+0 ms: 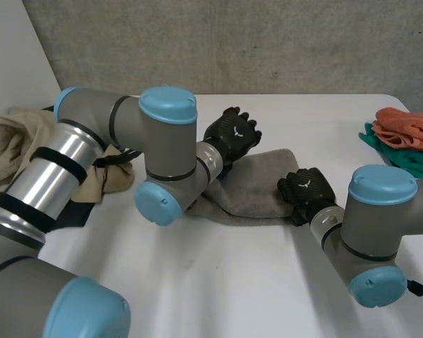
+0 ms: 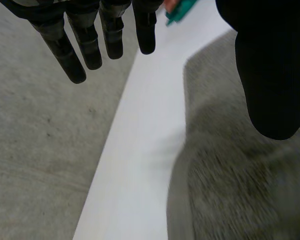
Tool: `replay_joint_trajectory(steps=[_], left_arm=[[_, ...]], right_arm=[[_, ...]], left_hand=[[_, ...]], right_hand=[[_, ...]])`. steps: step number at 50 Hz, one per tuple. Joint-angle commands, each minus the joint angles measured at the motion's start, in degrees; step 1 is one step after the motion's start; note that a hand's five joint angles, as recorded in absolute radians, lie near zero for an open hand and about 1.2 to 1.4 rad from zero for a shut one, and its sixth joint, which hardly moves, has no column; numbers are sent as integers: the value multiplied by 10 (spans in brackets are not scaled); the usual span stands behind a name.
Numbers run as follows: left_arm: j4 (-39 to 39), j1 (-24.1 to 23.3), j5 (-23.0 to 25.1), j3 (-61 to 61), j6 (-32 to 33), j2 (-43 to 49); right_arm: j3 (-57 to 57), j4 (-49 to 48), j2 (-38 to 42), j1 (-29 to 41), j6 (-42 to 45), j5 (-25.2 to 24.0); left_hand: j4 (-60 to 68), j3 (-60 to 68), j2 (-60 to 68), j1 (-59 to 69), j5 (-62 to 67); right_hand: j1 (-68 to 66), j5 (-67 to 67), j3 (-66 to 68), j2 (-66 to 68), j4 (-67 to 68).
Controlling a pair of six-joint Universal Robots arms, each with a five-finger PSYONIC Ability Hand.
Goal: Fold the laundry.
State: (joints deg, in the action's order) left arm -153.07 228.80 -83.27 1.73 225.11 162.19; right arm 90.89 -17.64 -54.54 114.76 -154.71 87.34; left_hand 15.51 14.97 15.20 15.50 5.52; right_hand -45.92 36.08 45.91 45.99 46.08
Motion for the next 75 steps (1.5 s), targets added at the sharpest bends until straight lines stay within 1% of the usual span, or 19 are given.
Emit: replay_joint_trajectory(steps=[1,8,11,17,18,20,27,31,35,37,39,46,56,60,63,68,69,73,75], left_arm=[[-23,-8,-9,-49,-65,43],[-74,4,-53,-55,-27,79],[-94,13,-114,-64,15,91],[-57,3,-310,-24,166,62],[-24,-4,-356,10,177,42],[3,-9,-373,59,158,12],[3,-25,-300,259,-11,-154],[-17,-27,-269,284,-20,-173],[-13,-27,-294,285,-27,-177],[-10,-27,-305,286,-34,-180],[-8,-27,-314,289,-48,-187],[-7,-26,-298,322,-117,-222],[-14,-19,-277,399,-136,-282],[-30,-10,-267,434,-144,-311],[-50,-2,-259,460,-153,-330],[-79,9,-245,492,-175,-354],[-88,11,-243,502,-182,-363],[-107,16,-241,524,-199,-382],[-112,17,-240,532,-202,-387]], right_arm=[[0,1,-3,-4,4,2],[2,2,-5,-8,4,-2],[1,2,-4,-8,5,-2],[-3,1,0,-8,7,-3],[-4,0,3,-8,9,-3],[-6,0,6,-8,10,-2],[-12,-1,7,-9,10,-2],[-11,-3,5,-9,8,-2],[-9,-3,5,-9,3,-2],[-10,-4,6,-10,2,-3],[-11,-2,5,-14,4,-3],[-6,19,-11,-39,25,-1],[-6,38,-51,-84,150,10],[-25,26,-55,-61,200,45],[-37,-3,-53,-10,216,64],[-25,-105,-47,77,229,5],[-8,-142,-44,109,240,-32],[33,-230,-27,170,281,-109],[45,-245,-13,182,296,-126]], left_hand=[[14,20,17,14,14],[14,20,17,14,14],[18,23,21,18,18],[-21,-16,-18,-21,-21],[-33,-27,-30,-33,-33],[-55,-50,-52,-55,-55],[-55,-50,-52,-55,-55],[-55,-50,-52,-55,-55],[-55,-50,-52,-55,-55],[-55,-50,-52,-55,-55],[-55,-50,-52,-55,-55],[-55,-50,-52,-55,-55],[-55,-50,-52,-55,-55],[-55,-50,-52,-55,-55],[-55,-50,-52,-55,-55],[-55,-50,-52,-55,-55],[-55,-50,-52,-55,-55],[-55,-50,-52,-55,-55],[-55,-50,-52,-55,-55]], right_hand=[[-66,65,67,66,65],[-66,65,67,66,65],[-66,65,67,66,65],[-65,63,65,64,63],[-65,63,65,64,63],[-65,63,65,64,63],[-65,63,65,64,63],[-73,71,73,72,72],[-107,105,107,106,105],[-175,174,175,175,174],[-340,339,340,340,339],[-341,339,341,340,339],[-341,339,341,340,339],[-341,339,341,340,339],[-341,339,341,340,339],[-341,339,341,340,339],[-341,339,341,340,339],[-341,339,341,340,339],[-341,339,341,340,339]])
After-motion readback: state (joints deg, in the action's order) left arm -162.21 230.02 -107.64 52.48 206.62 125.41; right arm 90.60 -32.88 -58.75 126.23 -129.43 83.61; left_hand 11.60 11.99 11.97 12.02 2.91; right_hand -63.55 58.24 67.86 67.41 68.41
